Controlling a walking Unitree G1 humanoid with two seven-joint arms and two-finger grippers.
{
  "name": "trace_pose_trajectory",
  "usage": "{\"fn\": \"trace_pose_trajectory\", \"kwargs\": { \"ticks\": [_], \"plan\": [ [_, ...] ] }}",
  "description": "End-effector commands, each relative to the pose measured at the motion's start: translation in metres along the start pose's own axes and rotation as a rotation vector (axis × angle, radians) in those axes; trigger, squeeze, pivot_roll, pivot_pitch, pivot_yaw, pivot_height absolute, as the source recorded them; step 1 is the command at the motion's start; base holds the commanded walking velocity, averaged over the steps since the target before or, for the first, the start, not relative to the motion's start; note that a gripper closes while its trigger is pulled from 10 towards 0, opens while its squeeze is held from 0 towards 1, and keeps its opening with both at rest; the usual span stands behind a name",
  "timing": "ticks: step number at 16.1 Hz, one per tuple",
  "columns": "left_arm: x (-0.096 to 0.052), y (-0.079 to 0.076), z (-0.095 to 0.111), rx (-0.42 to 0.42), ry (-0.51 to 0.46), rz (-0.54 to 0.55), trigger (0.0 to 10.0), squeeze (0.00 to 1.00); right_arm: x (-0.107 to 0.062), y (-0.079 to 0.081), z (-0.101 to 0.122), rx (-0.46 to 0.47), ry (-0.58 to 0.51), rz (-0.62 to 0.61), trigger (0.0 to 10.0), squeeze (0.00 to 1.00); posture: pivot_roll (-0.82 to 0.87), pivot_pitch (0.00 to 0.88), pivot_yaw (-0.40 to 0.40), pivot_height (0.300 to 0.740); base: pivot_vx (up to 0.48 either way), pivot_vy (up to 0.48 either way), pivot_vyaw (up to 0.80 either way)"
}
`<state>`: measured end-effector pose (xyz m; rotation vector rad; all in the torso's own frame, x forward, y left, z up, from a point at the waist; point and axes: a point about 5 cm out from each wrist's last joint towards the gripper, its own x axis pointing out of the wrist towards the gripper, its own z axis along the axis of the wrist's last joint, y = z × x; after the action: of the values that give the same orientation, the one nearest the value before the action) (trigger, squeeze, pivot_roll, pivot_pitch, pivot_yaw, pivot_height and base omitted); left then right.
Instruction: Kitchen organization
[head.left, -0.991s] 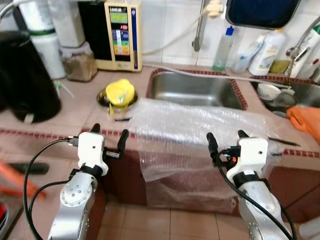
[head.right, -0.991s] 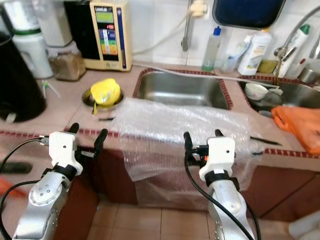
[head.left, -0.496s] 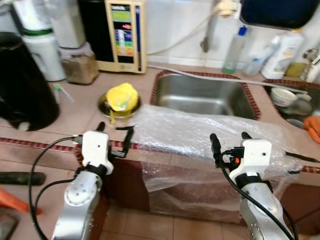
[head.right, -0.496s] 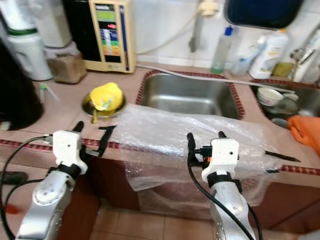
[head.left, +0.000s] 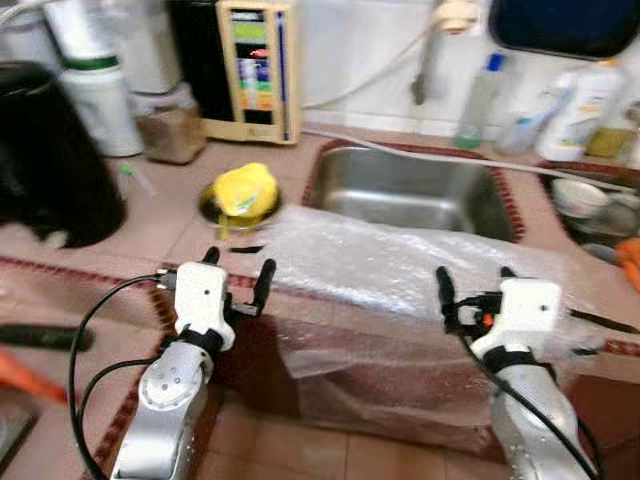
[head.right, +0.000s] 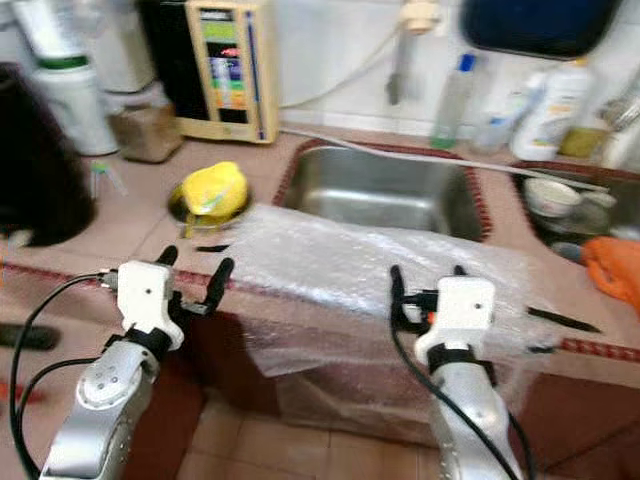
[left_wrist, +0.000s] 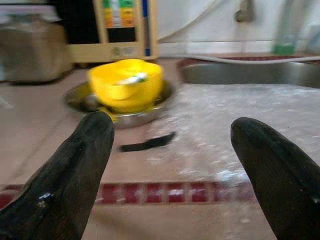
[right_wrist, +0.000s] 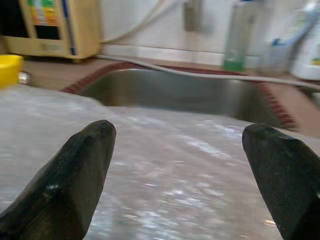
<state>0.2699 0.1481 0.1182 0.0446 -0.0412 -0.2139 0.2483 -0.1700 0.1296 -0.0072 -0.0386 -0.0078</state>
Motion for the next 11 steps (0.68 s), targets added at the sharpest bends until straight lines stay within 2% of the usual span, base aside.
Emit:
{"fn": "trace_pose_trajectory", "kwargs": {
  "ticks": [1, 2, 3, 4, 9, 11],
  "plan": [
    [0.0006, 0.0018, -0.0003, 0.007, 0.011, 0.003, 10.0, 0.0, 0.0007, -0.0005, 0.0046, 0.01, -0.012, -0.002, 10.0, 0.0, 0.01, 0.0, -0.01, 0.74, 0.0, 0.0, 0.0],
    [0.0007, 0.0019, -0.0004, 0.009, 0.012, 0.003, 10.0, 0.0, 0.0009, -0.0003, 0.0051, 0.023, -0.012, -0.004, 10.0, 0.0, 0.01, 0.0, -0.012, 0.74, 0.0, -0.48, 0.0],
    [0.0004, 0.0011, -0.0019, 0.01, 0.022, -0.008, 10.0, 0.0, 0.0014, 0.0006, 0.0063, 0.024, -0.013, 0.001, 10.0, 0.0, 0.01, 0.0, -0.012, 0.74, 0.0, 0.0, 0.0],
    [0.0005, -0.0022, -0.0039, -0.028, 0.038, -0.023, 10.0, 0.0, 0.0016, 0.0021, 0.0076, 0.02, -0.019, 0.012, 10.0, 0.0, 0.01, 0.0, -0.012, 0.74, 0.0, 0.0, 0.0],
    [0.0059, -0.0019, -0.0009, -0.001, 0.02, 0.003, 10.0, 0.0, 0.003, 0.0008, 0.0085, 0.008, -0.026, 0.007, 10.0, 0.0, 0.0, 0.0, -0.006, 0.74, 0.0, 0.0, 0.0],
    [0.0059, -0.0026, -0.0029, -0.015, 0.038, -0.019, 10.0, 0.0, 0.0022, 0.0, 0.0075, 0.0, -0.023, 0.004, 10.0, 0.0, 0.0, 0.0, -0.003, 0.74, 0.0, 0.0, 0.0]
  ]
}}
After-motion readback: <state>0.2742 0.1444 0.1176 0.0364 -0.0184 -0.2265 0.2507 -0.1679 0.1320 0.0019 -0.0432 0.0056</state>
